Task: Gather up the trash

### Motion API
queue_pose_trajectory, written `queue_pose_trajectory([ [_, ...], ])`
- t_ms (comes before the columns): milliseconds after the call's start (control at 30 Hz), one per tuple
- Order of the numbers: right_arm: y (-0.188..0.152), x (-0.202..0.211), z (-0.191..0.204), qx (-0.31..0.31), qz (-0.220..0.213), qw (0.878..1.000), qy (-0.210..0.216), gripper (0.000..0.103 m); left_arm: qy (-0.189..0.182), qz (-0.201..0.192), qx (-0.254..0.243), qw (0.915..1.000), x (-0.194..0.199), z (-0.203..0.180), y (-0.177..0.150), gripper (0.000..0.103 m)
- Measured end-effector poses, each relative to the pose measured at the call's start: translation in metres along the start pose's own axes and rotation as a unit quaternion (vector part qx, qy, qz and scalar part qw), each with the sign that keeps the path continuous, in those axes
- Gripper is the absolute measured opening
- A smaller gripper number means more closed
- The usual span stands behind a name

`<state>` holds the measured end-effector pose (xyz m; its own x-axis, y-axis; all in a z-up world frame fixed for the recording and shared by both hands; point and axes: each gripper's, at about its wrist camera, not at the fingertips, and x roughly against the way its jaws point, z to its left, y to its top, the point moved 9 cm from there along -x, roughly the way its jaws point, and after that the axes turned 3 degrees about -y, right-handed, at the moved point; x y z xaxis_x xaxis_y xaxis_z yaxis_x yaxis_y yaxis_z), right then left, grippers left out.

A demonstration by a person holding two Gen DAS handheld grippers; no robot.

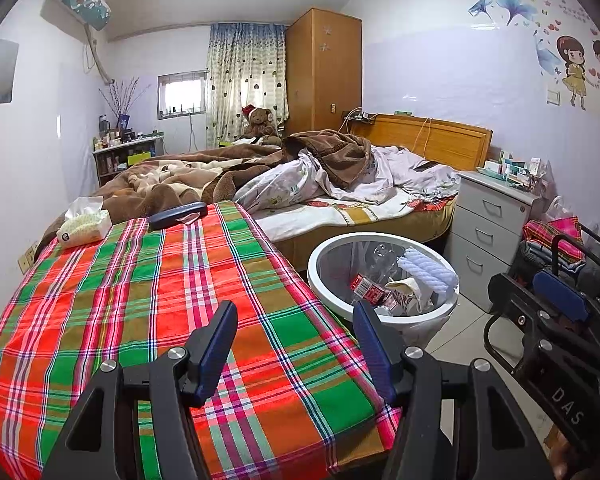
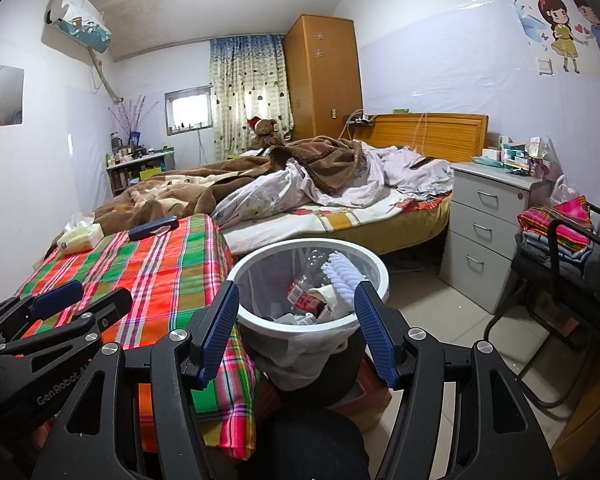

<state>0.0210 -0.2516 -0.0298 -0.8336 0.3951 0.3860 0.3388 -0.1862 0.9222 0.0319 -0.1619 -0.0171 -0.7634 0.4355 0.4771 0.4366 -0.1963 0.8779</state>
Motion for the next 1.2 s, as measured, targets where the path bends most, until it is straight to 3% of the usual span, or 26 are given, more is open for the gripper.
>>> queue_pose_trajectory([
  [1200, 0.0001, -0.0010, 0.0005, 0.000, 0.002, 1.000, -0.001, 0.062, -0.003, 0.003, 0.002, 1.0000, 0.0006, 0.0012, -0.0001, 0.060],
])
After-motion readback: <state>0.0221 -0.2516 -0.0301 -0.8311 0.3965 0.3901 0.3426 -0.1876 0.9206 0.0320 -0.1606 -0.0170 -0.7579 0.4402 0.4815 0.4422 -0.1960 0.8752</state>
